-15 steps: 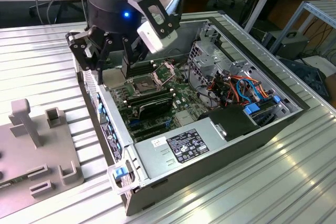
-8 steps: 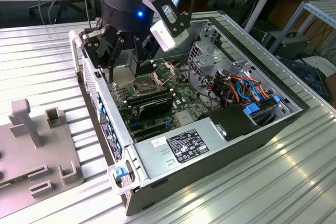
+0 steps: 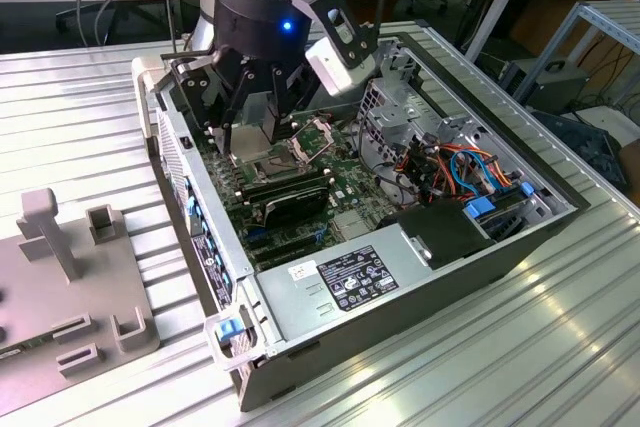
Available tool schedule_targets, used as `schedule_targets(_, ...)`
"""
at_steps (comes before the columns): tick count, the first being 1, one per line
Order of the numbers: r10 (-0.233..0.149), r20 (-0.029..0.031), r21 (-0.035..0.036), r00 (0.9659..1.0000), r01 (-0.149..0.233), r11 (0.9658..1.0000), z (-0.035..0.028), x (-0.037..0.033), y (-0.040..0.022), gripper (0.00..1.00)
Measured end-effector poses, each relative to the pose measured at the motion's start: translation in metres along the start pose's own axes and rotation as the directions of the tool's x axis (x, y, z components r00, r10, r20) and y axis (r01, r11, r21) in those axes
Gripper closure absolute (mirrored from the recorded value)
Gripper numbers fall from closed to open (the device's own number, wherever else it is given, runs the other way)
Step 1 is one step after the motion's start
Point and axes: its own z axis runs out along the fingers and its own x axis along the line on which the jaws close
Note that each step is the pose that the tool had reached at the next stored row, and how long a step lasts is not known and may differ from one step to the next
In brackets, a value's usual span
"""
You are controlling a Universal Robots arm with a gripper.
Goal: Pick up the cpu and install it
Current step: 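Pick up the cpu and move it towards the insertion slot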
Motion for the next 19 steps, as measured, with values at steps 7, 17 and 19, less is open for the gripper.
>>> schedule_targets(7,0.0,0.0,0.0001,1.0,0.0,1.0,0.0001,-0.001,0.0,0.45)
schedule_targets(17,0.0,0.0,0.0,1.0,0.0,1.0,0.0,-0.0047,-0.0001,0.45)
schedule_targets(19,0.0,0.0,0.0001,1.0,0.0,1.0,0.0,-0.0067,-0.0001,0.45)
